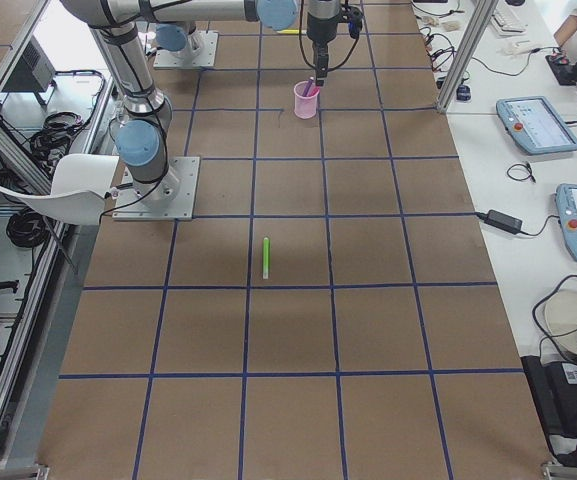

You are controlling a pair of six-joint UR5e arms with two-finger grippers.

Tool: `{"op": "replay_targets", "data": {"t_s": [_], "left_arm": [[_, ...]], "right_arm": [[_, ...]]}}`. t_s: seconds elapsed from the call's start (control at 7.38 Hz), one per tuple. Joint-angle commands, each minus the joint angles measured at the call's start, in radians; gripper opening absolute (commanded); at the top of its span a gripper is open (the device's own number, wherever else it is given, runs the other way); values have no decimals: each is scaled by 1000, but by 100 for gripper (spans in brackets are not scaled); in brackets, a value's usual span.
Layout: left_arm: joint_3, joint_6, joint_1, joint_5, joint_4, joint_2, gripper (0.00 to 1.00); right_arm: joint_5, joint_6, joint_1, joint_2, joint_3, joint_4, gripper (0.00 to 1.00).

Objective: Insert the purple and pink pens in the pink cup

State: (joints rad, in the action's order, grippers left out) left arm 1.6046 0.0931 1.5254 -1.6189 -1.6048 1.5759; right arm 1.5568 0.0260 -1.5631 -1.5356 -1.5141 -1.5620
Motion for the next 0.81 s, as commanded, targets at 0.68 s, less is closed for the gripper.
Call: {"op": "replay_targets", "data": {"t_s": [0.68], "left_arm": [[29,-3,-19,2,-10,-37,100]], "right_arm": [[-7,-1,0,0,-1,-1,100]]}}
